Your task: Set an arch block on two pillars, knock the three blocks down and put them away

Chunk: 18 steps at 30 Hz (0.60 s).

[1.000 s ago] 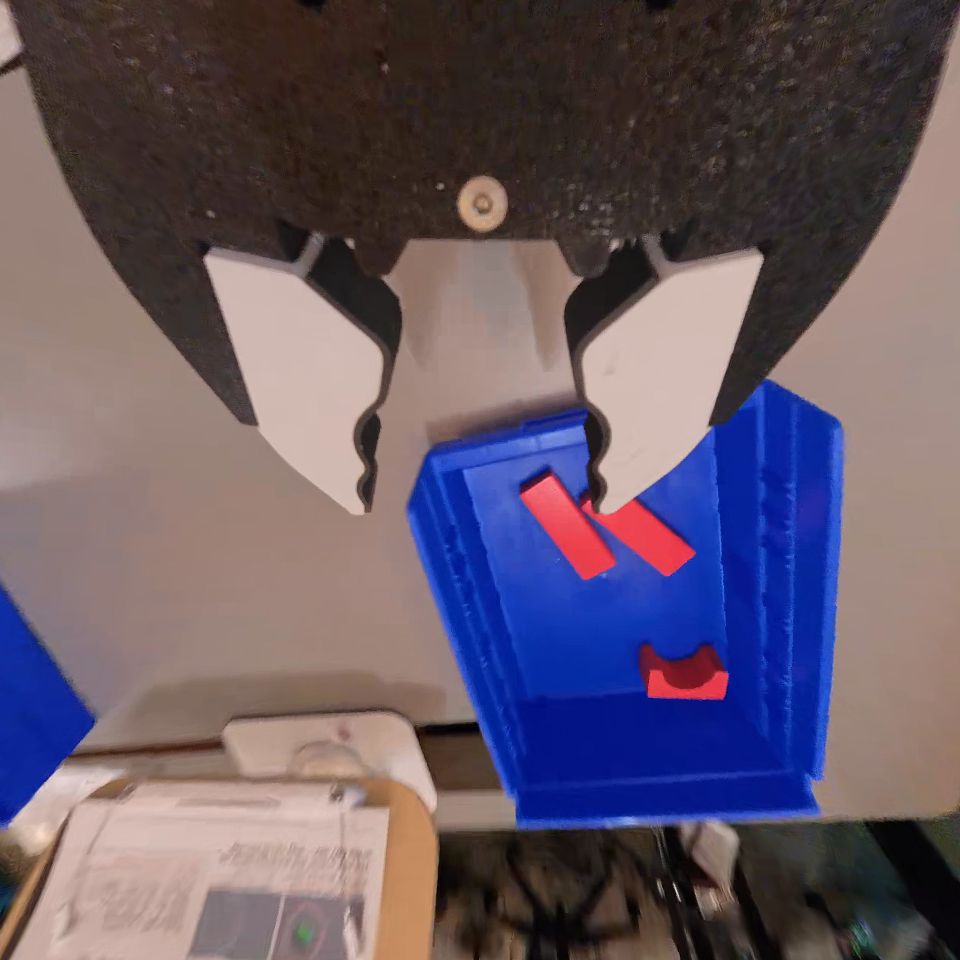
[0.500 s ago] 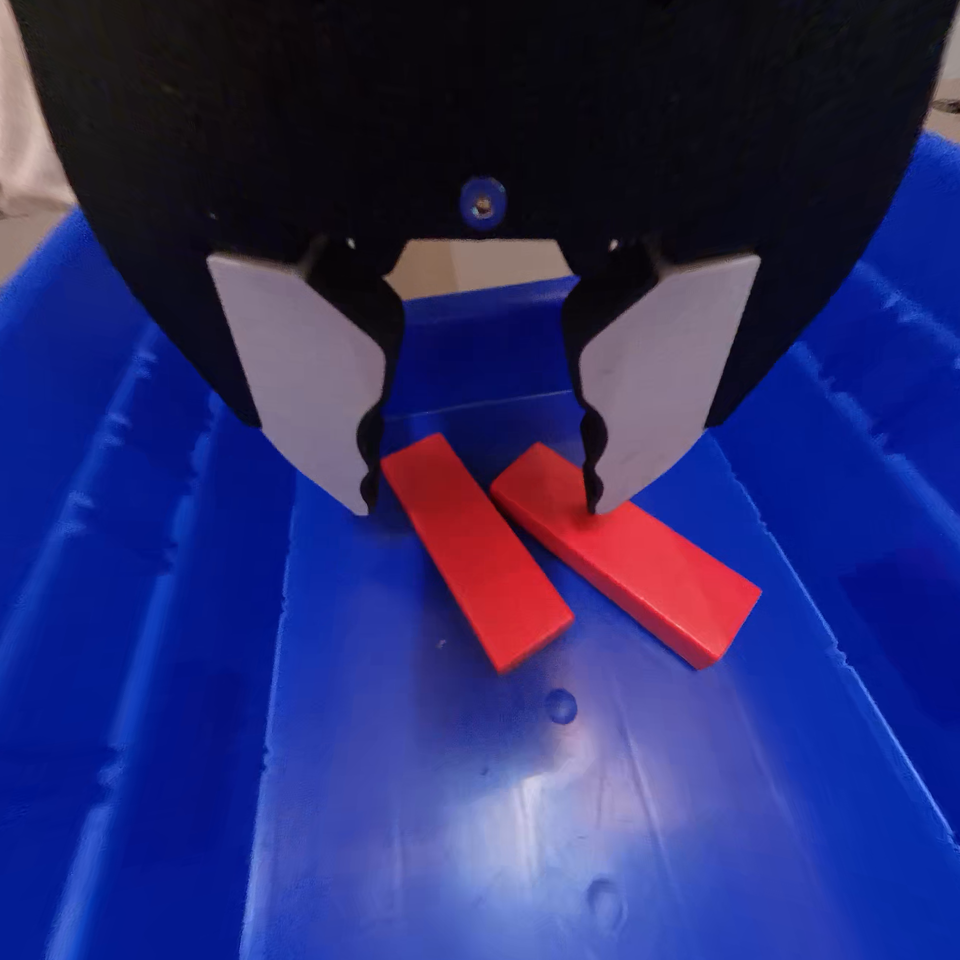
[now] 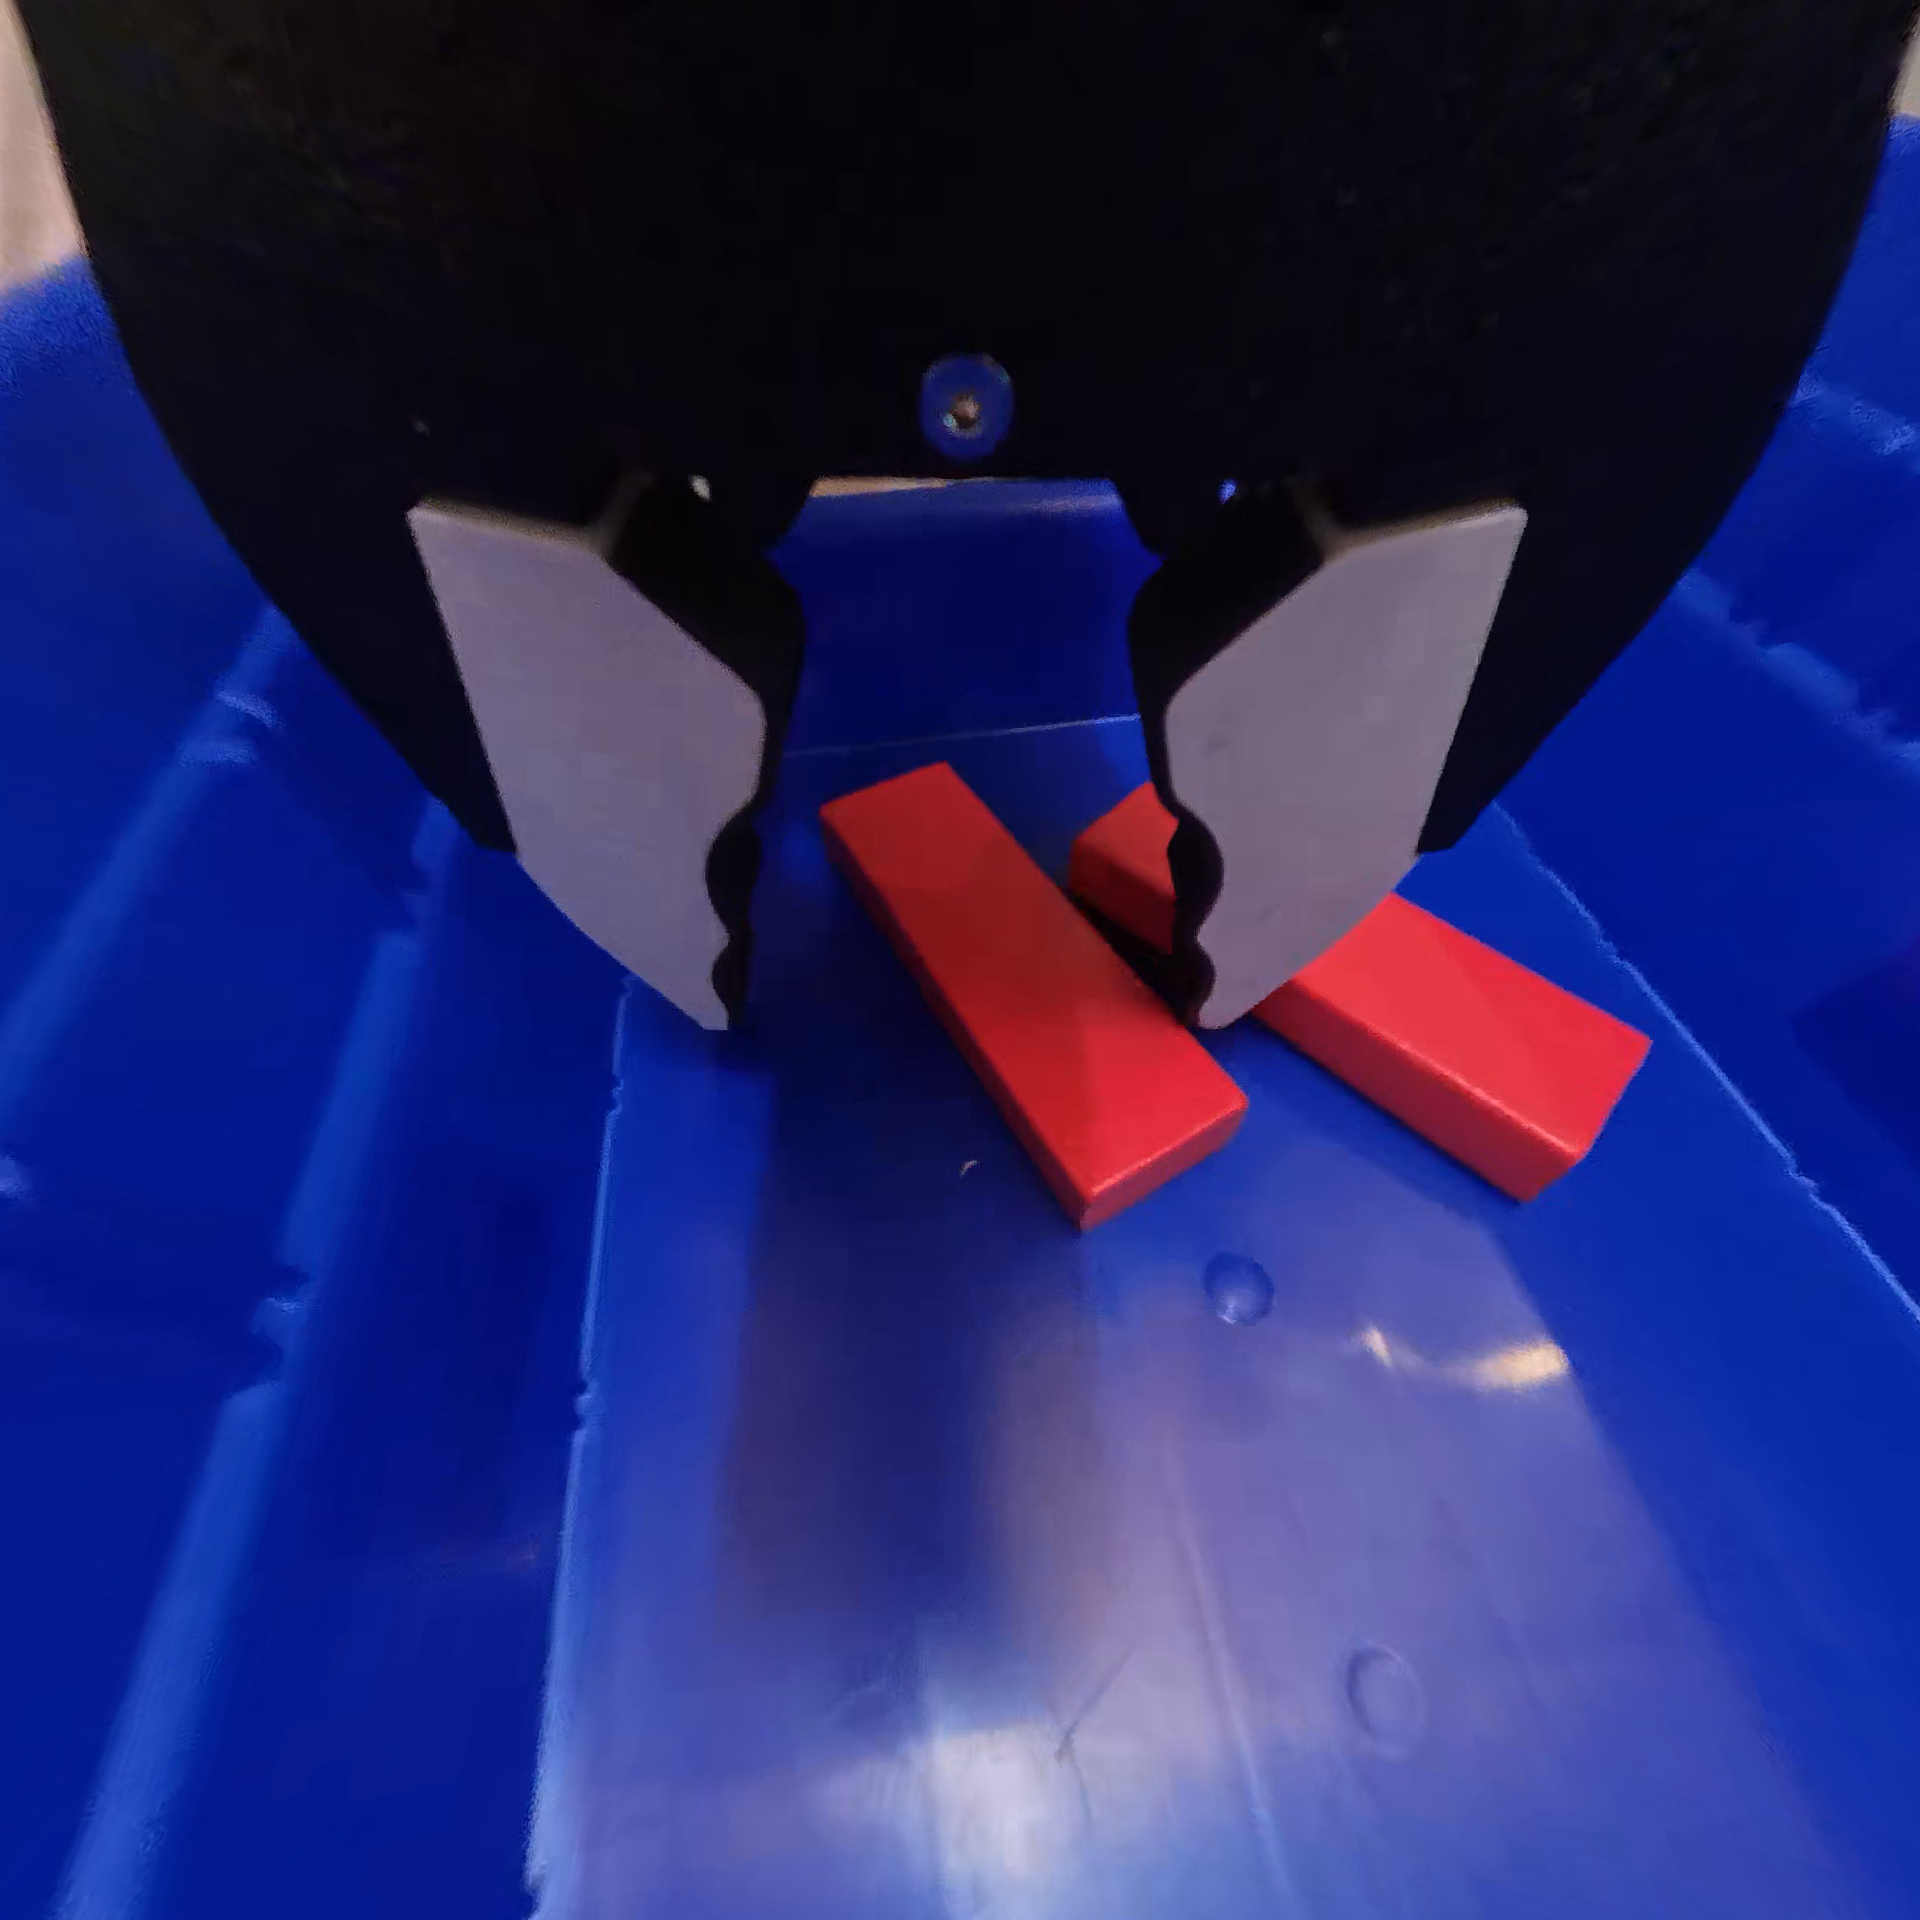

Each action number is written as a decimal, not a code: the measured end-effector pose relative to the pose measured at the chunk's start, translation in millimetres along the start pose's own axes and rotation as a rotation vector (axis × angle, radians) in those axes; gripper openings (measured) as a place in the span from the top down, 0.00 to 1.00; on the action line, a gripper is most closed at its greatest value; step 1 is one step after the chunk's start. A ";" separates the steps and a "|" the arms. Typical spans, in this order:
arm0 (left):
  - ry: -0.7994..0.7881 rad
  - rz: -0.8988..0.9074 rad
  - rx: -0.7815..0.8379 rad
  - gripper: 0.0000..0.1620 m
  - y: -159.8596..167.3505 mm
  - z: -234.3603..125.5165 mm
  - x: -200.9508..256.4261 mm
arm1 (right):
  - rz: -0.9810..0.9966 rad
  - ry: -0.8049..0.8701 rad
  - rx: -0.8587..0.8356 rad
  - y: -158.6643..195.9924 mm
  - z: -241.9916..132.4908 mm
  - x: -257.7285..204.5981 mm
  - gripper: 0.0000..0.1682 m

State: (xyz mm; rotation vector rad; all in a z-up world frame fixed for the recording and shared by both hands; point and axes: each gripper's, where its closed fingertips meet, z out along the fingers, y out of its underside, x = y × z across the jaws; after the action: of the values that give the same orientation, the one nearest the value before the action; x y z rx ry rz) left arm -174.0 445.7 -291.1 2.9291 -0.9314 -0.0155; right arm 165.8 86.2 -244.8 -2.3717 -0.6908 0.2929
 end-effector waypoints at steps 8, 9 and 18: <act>0.008 0.058 0.029 0.77 2.2 0.0 -4.3 | 0.012 0.019 0.027 -2.8 2.2 -1.4 0.62; 0.008 0.079 0.053 0.78 1.3 0.0 -5.2 | 0.024 0.020 0.047 -8.4 4.1 -1.0 0.62; 0.156 0.297 0.477 0.79 -2.2 -80.8 18.4 | -0.053 0.023 0.269 -89.6 0.8 -11.3 0.62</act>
State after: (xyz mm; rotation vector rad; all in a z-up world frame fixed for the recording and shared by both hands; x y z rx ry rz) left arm -155.3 441.9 -210.5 3.0914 -1.5099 0.5103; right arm 119.9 139.1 -187.9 -2.0955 -0.6588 0.3149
